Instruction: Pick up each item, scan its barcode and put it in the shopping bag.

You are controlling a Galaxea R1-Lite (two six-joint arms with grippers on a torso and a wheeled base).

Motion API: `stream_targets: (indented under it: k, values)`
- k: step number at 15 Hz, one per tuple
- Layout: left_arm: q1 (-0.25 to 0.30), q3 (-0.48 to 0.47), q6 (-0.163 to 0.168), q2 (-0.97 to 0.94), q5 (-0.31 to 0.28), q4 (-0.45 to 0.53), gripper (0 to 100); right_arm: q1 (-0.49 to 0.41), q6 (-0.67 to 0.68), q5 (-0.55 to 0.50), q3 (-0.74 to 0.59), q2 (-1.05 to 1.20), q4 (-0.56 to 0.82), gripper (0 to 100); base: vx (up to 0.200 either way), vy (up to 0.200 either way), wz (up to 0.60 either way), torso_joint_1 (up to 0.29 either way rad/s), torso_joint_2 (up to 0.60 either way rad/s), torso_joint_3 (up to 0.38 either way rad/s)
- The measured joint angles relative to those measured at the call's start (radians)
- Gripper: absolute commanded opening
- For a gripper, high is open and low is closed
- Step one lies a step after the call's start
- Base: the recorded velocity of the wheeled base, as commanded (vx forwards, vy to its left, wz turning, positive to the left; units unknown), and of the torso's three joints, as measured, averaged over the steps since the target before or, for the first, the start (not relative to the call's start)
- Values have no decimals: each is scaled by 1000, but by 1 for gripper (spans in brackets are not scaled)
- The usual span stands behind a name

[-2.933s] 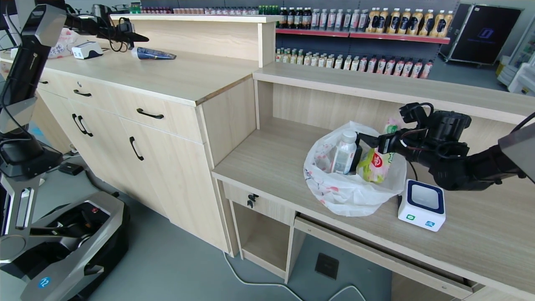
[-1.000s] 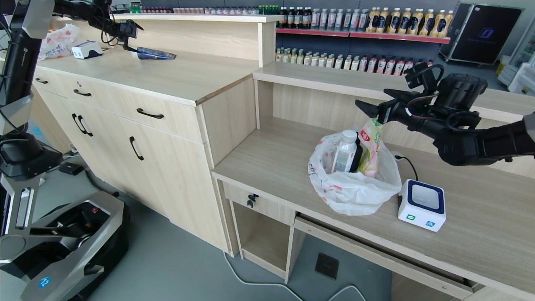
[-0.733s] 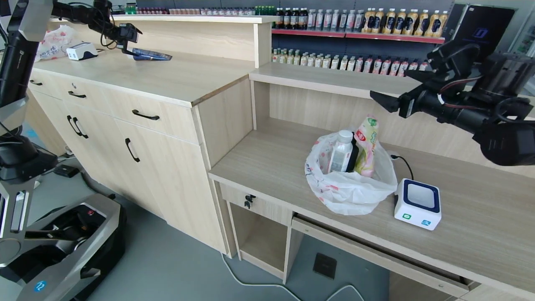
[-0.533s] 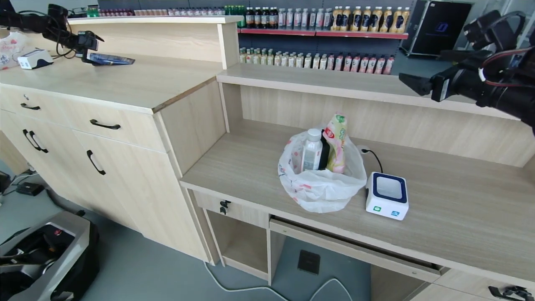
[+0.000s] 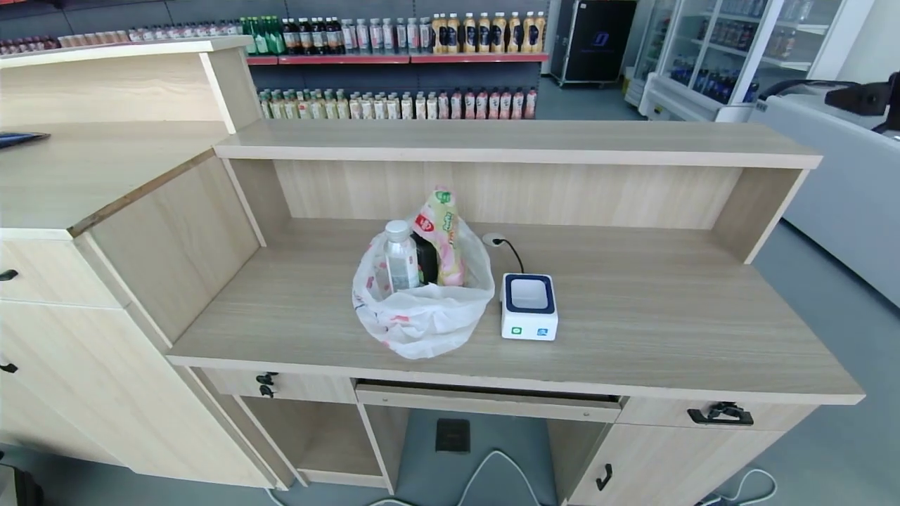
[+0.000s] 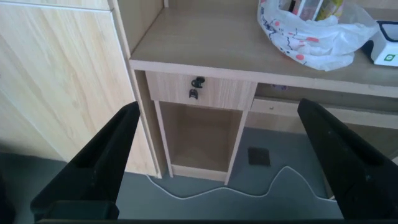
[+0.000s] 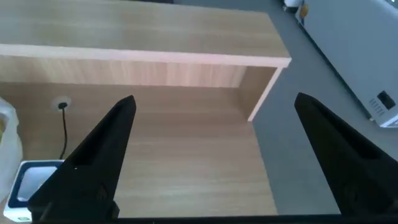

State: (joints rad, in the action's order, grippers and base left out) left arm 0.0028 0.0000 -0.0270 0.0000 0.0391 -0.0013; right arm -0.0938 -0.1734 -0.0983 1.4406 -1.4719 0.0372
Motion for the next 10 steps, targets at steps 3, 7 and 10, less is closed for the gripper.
stream_targets:
  k: [3, 7, 10]
  values:
    - [0, 0, 0, 0, 0, 0, 100, -74, 13, -10, -341, 149, -82, 100, 0, 0, 0, 0, 0, 0]
    - [-1, 0, 0, 0, 0, 0, 100, -121, 16, -8, -825, 494, -162, 100, 0, 0, 0, 0, 0, 0]
    - [0, 0, 0, 0, 0, 0, 100, -125, 36, 11, -1147, 746, -197, 100, 0, 0, 0, 0, 0, 0]
